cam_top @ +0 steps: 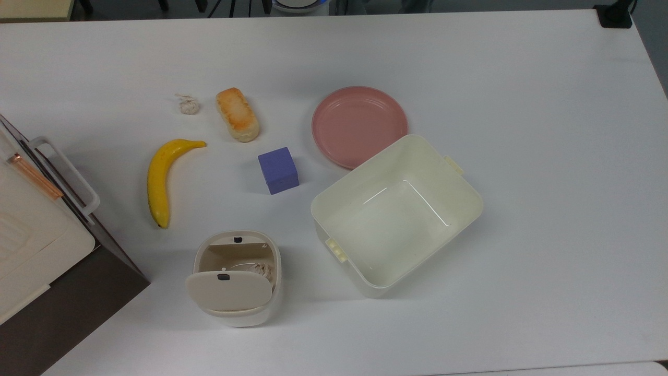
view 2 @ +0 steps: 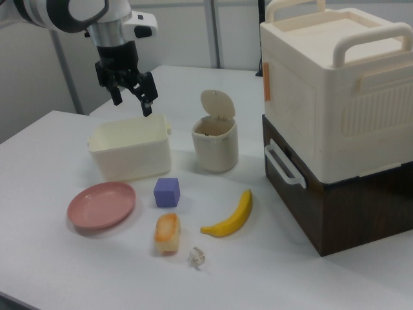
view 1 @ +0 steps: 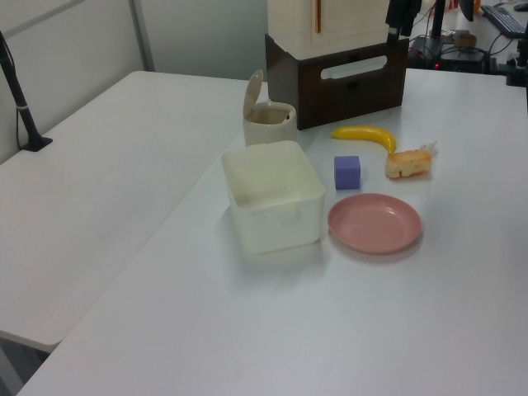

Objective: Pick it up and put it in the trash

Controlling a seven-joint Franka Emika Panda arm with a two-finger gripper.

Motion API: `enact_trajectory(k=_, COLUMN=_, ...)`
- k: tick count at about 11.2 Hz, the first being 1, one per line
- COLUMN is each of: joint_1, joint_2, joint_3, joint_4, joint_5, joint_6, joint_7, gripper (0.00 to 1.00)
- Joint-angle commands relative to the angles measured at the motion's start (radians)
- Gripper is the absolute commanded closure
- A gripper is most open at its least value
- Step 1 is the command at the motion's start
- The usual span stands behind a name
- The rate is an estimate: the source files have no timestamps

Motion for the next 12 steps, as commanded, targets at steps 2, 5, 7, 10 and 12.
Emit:
enact_trajectory(k=2, joint_1=0.014, joint_2=-0.017, joint_3=0.003, joint_4=0.031, joint_5=-0.1, joint_6=-0.135, joint_7=-0.009, gripper=0.0)
enact_trajectory(k=5, joint_1=0.016, joint_2=-0.017, joint_3=0.007, joint_4=0.032, joint_5=-0.102, joint_6=-0.16, joint_7=-0.013, gripper=0.0)
enact_trajectory(k=7, joint_1=0.019, joint_2=-0.016, joint_3=0.01, joint_4=0.03, joint_5=-0.132, joint_6=-0.158, joint_7=-0.007, gripper=0.0)
enact_trajectory(k=10, joint_1=0.019, joint_2=-0.015, joint_3=0.008, joint_4=0.032, joint_5=-0.137, joint_6=-0.154, joint_7=-0.009, gripper=0.0)
enact_trajectory(k=12, joint_1=0.017, joint_2=-0.015, joint_3=0.007, joint_4=0.038, joint_5=-0.139, joint_6=-0.151, joint_7=-0.016, gripper=0.0)
